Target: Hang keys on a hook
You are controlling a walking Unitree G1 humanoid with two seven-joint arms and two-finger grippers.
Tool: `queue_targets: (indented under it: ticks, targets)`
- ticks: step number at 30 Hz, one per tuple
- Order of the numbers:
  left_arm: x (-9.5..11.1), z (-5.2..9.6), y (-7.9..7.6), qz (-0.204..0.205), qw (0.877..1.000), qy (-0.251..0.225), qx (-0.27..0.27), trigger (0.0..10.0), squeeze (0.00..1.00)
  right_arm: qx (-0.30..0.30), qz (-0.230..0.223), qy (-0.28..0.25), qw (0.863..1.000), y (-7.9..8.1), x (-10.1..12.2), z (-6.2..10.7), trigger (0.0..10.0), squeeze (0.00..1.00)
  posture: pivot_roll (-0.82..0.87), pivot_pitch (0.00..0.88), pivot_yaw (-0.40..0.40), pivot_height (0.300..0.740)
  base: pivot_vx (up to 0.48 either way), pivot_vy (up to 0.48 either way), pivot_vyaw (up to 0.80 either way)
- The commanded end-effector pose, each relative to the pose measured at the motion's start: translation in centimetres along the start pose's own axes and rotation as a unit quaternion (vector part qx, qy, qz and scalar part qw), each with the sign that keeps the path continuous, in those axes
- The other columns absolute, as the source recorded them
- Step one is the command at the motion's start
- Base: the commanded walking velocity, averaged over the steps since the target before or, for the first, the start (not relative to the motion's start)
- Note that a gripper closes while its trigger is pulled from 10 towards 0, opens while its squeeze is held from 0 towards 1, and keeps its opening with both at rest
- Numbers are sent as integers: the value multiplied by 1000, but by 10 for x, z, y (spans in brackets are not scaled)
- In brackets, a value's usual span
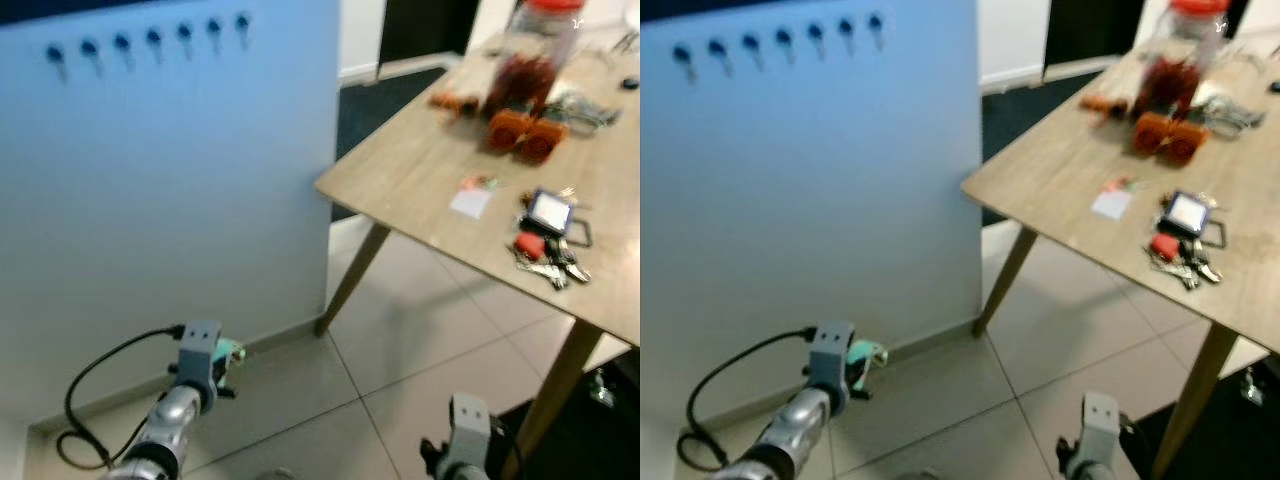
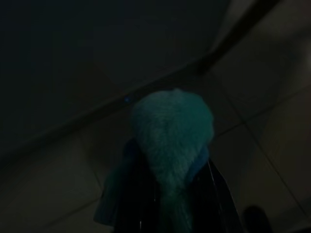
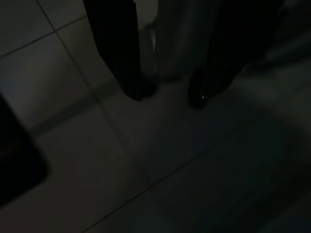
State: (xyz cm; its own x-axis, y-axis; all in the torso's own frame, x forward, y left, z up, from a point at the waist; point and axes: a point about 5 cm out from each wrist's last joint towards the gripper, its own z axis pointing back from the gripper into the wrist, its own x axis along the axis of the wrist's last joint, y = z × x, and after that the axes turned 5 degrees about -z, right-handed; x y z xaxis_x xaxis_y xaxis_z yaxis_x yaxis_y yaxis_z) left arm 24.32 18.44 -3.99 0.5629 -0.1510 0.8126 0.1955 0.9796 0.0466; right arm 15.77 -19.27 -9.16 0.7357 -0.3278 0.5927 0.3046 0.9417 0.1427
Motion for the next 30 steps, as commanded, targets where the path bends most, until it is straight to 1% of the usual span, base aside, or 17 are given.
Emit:
queue_targets:
  ticks: [1,6,7,9,13,22,23,24,25,28,30]
  targets:
    - [-6,2,3,-4,1000,11,3,10000,0,1,4,1,1000,1,0,0,10000,0,38,36,33,740,0,0,794]
    - [-6,2,4,-8,1000,11,7,10000,0,2,5,0,1000,2,1,0,10000,0,37,35,33,740,0,0,794]
    - [-6,3,6,-39,999,17,21,10000,0,3,4,-2,1000,2,1,-1,10000,0,39,36,36,740,0,0,794]
    - [-6,3,8,-50,998,18,35,10000,0,3,1,-3,1000,2,1,-1,10000,0,39,36,36,740,0,0,794]
    - [-6,2,10,-40,998,24,43,10000,0,3,0,-4,1000,3,1,-1,10000,0,38,35,37,740,0,0,794]
    - [-1,-2,4,-35,998,28,38,10000,0,2,0,-8,1000,3,3,-1,10000,0,32,25,42,740,0,0,794]
    - [-1,-2,2,-35,998,27,35,10000,0,-4,-7,-14,1000,2,5,-1,10000,0,29,21,42,740,0,0,706]
    - [-1,-3,1,-36,998,27,33,10000,0,-13,-30,-22,999,-1,7,-1,10000,0,27,20,42,740,0,0,0]
    - [-1,-3,0,-34,999,27,29,10000,0,-21,-37,-25,999,-3,7,-1,10000,0,27,19,41,740,0,0,0]
    - [-2,-3,-1,-32,999,28,21,10000,0,-26,-42,-25,998,-6,8,0,10000,0,29,16,37,740,0,0,0]
    - [-3,-3,-3,-30,999,34,14,10000,0,-22,-35,-22,999,-7,7,0,10000,0,34,15,32,740,0,0,0]
